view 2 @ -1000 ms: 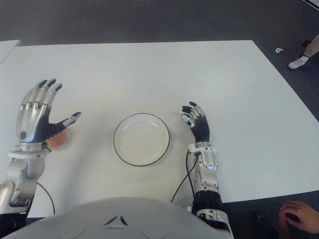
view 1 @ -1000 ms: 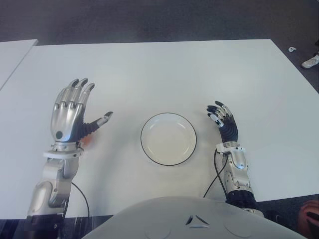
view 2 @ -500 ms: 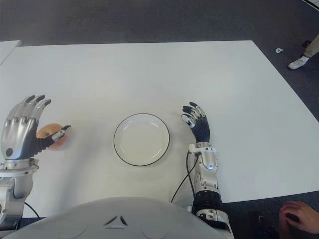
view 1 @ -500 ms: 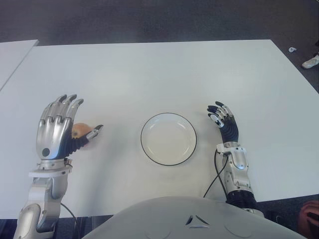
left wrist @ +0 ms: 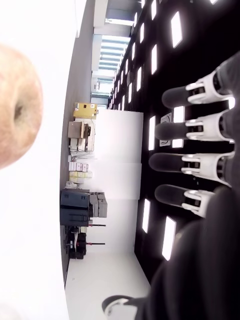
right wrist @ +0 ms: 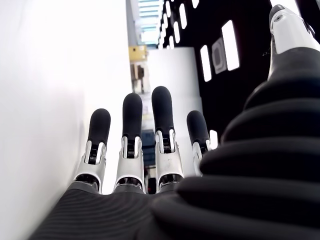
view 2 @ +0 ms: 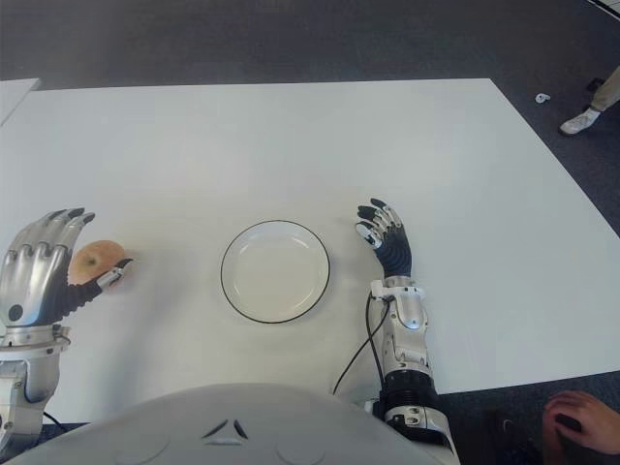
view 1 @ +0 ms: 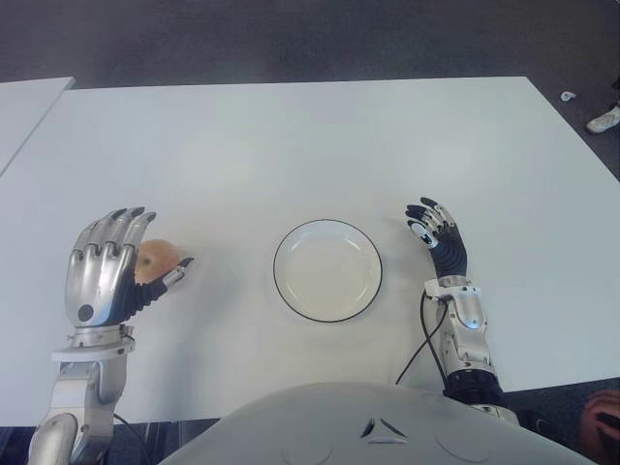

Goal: Put the apples into the plate.

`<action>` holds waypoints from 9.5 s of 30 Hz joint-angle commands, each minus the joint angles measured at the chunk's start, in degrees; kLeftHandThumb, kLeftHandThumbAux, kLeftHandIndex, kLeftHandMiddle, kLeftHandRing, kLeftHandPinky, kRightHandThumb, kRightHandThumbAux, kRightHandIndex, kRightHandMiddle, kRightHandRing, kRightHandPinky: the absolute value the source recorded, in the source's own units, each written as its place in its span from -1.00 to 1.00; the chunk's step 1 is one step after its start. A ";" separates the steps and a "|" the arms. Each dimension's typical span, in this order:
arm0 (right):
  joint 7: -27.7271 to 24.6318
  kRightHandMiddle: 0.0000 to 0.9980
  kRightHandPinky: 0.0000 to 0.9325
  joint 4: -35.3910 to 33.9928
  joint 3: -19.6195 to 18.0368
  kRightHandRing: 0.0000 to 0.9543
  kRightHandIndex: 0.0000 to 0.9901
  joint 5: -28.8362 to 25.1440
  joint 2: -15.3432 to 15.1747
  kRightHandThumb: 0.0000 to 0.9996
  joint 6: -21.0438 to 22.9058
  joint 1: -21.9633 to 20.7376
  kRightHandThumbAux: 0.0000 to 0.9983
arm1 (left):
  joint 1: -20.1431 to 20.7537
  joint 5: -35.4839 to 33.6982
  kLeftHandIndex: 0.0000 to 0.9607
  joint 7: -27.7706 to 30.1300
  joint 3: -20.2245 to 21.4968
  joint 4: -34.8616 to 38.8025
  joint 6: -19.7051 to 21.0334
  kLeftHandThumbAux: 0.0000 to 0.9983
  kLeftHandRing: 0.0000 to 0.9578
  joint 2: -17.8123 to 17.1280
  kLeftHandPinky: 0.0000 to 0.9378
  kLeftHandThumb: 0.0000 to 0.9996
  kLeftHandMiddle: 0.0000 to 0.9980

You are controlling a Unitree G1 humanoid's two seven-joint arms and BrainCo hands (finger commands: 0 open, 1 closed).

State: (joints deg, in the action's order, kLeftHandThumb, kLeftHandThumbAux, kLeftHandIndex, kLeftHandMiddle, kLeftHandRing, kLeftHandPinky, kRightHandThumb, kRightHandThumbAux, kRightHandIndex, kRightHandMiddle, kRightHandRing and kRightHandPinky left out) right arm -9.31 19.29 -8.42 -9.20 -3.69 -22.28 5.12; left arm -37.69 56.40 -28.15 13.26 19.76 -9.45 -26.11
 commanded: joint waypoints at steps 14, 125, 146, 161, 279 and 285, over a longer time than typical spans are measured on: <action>-0.31 -0.37 -0.46 6.02 -1.00 -0.45 -0.63 -0.02 -0.54 -0.28 1.70 0.13 0.27 | -1.92 1.36 -0.70 -3.41 -2.64 -3.90 -1.56 -0.36 -0.69 0.20 -0.75 -0.52 -0.64; -7.19 -0.35 -0.39 3.89 -5.47 -0.37 -0.67 -4.11 -5.49 -0.04 1.31 2.01 0.31 | 21.38 -3.27 -0.51 -19.72 -20.02 -40.89 6.96 -0.27 -0.60 -4.72 -0.54 -0.42 -0.59; -8.33 -0.33 -0.34 3.06 -5.75 -0.37 -0.65 -5.24 -5.89 0.00 1.72 2.10 0.35 | 21.60 -3.45 -0.50 -16.38 -20.35 -43.08 12.34 -0.27 -0.56 -8.36 -0.50 -0.41 -0.56; -10.41 -0.30 -0.35 4.92 -7.40 -0.35 -0.61 -7.08 -6.04 -0.04 -0.73 1.34 0.38 | 26.30 -5.60 -0.49 -16.30 -22.47 -53.81 10.93 -0.27 -0.54 -9.40 -0.45 -0.43 -0.53; -12.19 -0.39 -0.42 3.54 -10.63 -0.42 -0.57 -8.84 -5.59 -0.22 -2.38 1.80 0.22 | 29.40 -6.82 -0.08 -9.38 -23.12 -13.96 3.43 0.39 0.83 -12.56 0.83 0.51 0.76; -11.75 -0.39 -0.42 3.32 -10.16 -0.42 -0.57 -8.70 -5.37 -0.22 -2.71 2.04 0.22 | 29.82 -4.46 -0.08 -3.05 -23.43 -10.82 4.62 0.39 0.82 -11.32 0.81 0.51 0.73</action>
State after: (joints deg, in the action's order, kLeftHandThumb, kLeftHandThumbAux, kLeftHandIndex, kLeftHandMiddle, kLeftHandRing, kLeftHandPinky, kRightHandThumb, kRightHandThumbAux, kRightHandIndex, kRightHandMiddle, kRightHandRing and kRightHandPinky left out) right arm -21.45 21.86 -19.06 -18.14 -10.07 -25.39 6.33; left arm -7.47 50.37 -34.68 -10.03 7.79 -5.65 -37.85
